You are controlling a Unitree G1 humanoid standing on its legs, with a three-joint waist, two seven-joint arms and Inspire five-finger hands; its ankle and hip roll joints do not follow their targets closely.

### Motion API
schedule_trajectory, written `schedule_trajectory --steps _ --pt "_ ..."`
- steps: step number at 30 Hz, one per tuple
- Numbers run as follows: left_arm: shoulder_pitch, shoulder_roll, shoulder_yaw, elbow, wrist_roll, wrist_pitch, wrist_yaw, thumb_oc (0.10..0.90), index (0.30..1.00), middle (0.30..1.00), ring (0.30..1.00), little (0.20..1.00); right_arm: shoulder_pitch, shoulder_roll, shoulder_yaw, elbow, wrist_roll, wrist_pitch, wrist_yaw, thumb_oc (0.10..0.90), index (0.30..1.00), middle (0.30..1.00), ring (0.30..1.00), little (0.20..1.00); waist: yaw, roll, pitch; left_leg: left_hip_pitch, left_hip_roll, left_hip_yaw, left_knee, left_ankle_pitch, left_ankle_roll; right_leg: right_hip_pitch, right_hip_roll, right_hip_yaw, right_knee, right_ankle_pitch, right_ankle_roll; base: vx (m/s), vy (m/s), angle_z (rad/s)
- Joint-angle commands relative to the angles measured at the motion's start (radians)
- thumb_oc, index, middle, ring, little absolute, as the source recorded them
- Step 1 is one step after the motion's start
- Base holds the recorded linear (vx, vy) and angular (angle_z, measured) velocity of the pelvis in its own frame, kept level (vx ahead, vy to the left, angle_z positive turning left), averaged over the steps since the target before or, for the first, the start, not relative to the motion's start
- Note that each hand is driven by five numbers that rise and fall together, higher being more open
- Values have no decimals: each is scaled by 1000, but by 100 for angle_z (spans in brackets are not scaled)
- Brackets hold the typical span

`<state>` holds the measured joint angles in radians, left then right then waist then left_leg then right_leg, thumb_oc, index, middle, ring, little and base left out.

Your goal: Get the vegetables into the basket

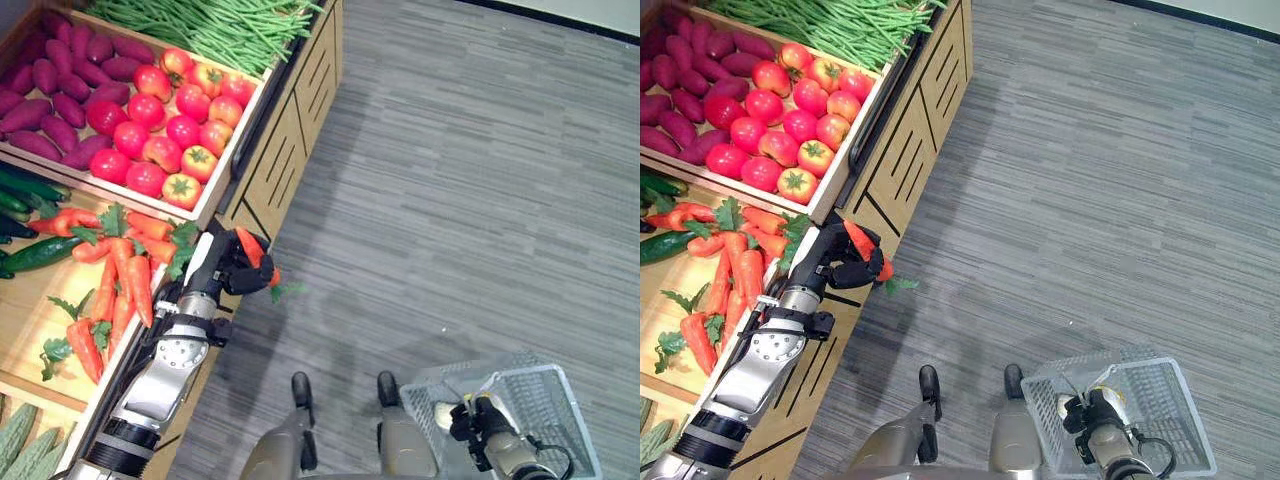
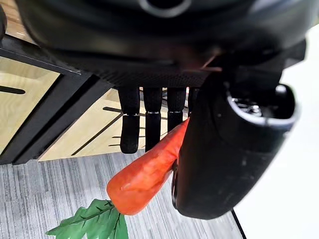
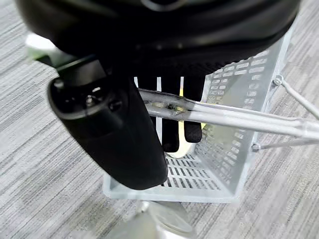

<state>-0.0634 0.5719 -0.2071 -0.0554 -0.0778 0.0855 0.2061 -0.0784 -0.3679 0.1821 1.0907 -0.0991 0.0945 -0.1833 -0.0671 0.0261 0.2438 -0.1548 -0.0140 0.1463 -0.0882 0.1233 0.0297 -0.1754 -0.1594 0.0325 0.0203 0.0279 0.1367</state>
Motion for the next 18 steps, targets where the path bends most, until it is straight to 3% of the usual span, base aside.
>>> schedule_trajectory --steps 1,9,18 --pt "-51 -4 19 -60 28 -70 -10 400 300 300 300 300 -44 -8 13 -22 38 -12 -8 400 300 300 300 300 11 -10 -43 55 16 12 6 -134 4 -19 36 -31 27 -36 -35 -13 -37 -6" --pt "-48 -39 -51 35 13 -64 -70 400 300 300 300 300 -172 -53 42 -21 27 10 -17 400 300 300 300 300 31 -2 -104 99 26 8 1 -145 -7 67 37 -54 -71 -9 -40 -1 -61 -4" --pt "-110 -20 -142 41 44 -70 -105 400 300 300 300 300 -398 -128 109 -8 48 20 -20 400 300 300 300 300 57 21 -121 103 24 -10 1 -144 -13 97 34 -72 -107 5 -40 -5 -42 3"
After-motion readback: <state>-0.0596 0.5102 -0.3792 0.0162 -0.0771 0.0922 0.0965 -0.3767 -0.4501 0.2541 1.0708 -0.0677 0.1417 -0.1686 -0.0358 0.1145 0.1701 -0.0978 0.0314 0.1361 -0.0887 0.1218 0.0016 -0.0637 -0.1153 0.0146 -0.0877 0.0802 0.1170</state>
